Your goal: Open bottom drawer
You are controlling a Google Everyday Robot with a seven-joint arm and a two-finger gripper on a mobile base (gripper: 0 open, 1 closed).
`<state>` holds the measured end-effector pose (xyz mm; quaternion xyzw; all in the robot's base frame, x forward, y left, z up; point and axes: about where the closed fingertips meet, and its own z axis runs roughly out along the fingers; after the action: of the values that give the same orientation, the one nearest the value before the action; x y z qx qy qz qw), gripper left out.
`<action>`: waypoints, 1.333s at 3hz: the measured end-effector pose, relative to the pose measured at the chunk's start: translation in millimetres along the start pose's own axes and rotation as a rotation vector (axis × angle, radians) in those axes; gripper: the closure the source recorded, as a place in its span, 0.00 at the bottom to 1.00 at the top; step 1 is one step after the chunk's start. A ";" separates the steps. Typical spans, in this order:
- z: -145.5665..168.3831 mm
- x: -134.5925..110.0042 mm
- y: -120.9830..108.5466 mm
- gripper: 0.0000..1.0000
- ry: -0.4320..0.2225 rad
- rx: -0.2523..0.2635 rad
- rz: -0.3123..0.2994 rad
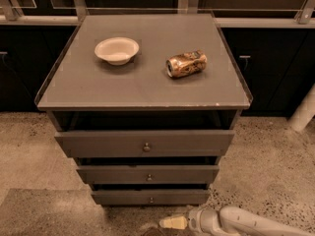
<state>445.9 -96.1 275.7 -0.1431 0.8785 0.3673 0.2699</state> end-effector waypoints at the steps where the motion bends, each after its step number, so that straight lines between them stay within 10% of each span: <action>1: -9.9 -0.6 6.9 0.00 -0.012 0.012 -0.045; 4: -12.9 -58.4 -40.6 0.00 -0.193 0.065 -0.298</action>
Offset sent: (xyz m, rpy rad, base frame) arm 0.0430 -0.0368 0.0246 -0.0987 -0.3619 0.0546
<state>506.9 -130.2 294.0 -0.2270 0.8290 0.3065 0.4090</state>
